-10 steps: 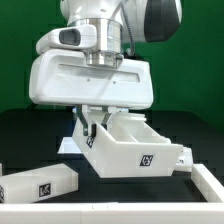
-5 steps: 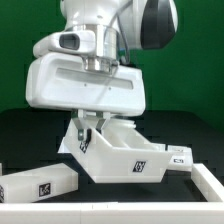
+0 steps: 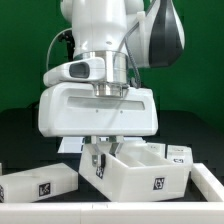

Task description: Assemble cabinet

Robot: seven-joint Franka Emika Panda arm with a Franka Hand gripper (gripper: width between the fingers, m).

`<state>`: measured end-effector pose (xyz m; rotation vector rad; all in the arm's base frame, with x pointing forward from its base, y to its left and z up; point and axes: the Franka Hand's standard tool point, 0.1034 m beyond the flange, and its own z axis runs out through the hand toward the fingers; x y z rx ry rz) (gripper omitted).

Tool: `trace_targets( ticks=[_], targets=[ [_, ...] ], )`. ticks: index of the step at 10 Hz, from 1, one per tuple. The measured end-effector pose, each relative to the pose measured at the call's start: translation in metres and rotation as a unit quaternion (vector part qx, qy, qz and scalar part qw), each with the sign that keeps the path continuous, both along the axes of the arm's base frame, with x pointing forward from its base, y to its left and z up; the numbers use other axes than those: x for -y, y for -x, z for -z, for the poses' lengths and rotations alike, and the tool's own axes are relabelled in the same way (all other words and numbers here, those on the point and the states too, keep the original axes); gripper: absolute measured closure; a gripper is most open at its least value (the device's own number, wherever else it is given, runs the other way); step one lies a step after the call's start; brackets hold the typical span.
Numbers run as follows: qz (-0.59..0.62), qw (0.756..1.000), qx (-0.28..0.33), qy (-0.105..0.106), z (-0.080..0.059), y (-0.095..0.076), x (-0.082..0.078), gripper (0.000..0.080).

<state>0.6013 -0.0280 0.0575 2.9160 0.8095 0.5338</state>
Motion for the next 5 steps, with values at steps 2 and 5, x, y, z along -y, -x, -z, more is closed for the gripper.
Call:
trace_targets(
  ticks=[2,5],
  targets=[
    [0.003,1.000,-0.001,0.000,0.0002,0.0007,0.0025,0.0706],
    [0.012,1.000,0.000,-0.003,0.0038,0.0014,-0.0008,0.0706]
  ],
)
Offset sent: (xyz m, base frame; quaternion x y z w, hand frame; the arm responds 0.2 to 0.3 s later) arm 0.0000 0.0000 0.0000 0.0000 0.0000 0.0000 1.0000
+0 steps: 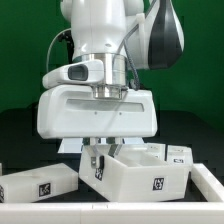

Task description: Assemble cabinet

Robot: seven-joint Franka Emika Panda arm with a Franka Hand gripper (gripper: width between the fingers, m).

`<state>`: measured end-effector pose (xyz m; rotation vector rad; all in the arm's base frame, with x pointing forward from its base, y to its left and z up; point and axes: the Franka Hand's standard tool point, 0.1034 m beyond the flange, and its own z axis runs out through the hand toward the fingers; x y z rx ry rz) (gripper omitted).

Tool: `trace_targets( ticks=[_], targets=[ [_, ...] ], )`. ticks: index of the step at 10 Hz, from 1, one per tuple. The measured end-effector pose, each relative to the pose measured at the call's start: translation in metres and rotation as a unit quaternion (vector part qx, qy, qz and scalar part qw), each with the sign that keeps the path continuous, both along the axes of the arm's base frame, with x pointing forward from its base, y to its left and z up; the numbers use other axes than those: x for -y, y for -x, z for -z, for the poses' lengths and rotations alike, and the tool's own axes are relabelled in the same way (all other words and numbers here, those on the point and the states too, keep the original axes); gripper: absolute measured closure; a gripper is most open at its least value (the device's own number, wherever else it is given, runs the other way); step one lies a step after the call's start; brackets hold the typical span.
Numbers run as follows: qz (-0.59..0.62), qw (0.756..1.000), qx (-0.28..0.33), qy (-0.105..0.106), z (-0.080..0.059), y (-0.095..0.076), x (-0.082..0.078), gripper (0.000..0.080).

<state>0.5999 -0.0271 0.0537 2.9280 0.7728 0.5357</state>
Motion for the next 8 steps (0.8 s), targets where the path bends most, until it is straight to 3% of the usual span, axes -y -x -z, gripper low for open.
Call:
trace_targets(
  ticks=[2,5,6,7,8],
  targets=[
    [0.006,1.000,0.003,-0.006,0.0084,-0.0029,-0.0115,0.0701],
    [0.009,1.000,0.003,-0.007,0.0087,-0.0030,-0.0102,0.0693],
    [0.009,1.000,0.003,-0.007,0.0088,-0.0029,-0.0099,0.0519],
    [0.009,1.000,0.003,-0.006,0.0088,-0.0029,-0.0098,0.0519],
    [0.009,1.000,0.003,-0.007,0.0089,-0.0028,-0.0098,0.0307]
  ],
)
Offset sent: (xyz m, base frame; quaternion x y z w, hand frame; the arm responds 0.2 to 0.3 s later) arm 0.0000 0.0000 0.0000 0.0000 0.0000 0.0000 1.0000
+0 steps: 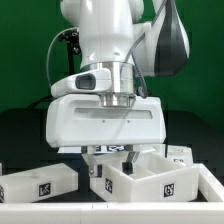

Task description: Assemble cabinet

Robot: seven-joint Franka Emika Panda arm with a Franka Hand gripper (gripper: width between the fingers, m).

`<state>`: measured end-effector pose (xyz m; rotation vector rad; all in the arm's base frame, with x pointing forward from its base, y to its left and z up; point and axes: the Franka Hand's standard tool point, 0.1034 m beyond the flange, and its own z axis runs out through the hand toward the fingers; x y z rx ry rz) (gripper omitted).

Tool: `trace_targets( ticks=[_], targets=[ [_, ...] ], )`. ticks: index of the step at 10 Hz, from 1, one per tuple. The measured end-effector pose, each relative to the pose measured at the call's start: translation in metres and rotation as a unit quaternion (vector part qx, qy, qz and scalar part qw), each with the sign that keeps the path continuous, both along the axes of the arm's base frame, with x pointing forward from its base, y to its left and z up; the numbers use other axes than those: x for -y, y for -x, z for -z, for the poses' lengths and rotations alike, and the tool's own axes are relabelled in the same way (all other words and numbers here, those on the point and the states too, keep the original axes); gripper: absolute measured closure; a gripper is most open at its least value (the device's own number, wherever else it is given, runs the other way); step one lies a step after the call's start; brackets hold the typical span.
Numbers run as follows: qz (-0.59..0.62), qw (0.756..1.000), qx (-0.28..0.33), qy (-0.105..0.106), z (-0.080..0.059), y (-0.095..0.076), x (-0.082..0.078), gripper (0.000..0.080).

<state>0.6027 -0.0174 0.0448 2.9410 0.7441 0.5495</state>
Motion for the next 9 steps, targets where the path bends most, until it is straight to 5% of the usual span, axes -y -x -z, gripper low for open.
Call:
trace_targets(
  ticks=[2,4,7,9],
  targets=[
    [0.023,0.999,-0.035,-0.022,-0.001,0.000,-0.011,0.0057],
    [0.031,0.998,-0.047,-0.024,-0.005,-0.008,-0.009,0.0012],
    [0.047,0.987,-0.152,-0.025,0.000,-0.002,-0.027,0.0003],
    [0.050,0.988,-0.146,-0.024,-0.001,-0.005,-0.028,0.0002]
  ],
)
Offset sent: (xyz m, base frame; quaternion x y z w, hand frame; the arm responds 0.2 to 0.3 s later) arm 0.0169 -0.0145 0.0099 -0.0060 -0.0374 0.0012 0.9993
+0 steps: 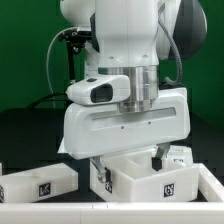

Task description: Assemble cabinet

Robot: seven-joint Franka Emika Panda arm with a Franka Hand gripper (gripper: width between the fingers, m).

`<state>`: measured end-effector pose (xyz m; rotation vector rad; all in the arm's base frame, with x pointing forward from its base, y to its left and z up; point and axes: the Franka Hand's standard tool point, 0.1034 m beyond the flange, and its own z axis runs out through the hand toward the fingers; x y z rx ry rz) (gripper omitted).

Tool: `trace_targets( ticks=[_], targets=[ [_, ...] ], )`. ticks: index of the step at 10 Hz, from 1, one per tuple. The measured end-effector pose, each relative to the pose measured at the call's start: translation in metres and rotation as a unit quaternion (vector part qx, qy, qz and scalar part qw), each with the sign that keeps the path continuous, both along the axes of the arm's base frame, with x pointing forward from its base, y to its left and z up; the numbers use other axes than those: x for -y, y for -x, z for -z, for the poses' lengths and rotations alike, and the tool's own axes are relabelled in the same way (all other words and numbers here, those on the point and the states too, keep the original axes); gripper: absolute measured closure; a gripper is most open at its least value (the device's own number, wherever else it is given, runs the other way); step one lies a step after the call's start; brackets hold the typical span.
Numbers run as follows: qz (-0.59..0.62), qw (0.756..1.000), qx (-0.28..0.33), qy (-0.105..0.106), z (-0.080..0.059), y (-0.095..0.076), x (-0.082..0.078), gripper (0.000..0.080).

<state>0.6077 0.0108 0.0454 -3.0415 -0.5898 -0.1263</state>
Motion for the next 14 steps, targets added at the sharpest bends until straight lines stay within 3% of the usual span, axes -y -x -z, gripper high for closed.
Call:
trace_targets(
  ticks=[4,5,6,8,9,10,11,14],
  targets=[
    [-0.002,1.000,0.005,0.004,0.000,-0.001,0.029,0.0002],
    [-0.002,1.000,0.004,0.003,0.000,-0.001,0.029,0.0136],
    [-0.002,1.000,0.004,0.003,0.000,-0.001,0.028,0.0136],
    [-0.002,1.000,0.004,0.003,0.001,-0.001,0.029,0.0414],
    [-0.002,1.000,0.004,0.003,0.001,-0.001,0.029,0.0414],
    [-0.007,1.000,0.004,0.004,0.001,-0.001,0.029,0.0614],
    [-0.023,1.000,0.005,0.005,0.000,-0.001,0.030,0.0712],
    [-0.193,0.981,0.000,0.015,-0.001,0.000,0.034,0.0712]
  ],
)
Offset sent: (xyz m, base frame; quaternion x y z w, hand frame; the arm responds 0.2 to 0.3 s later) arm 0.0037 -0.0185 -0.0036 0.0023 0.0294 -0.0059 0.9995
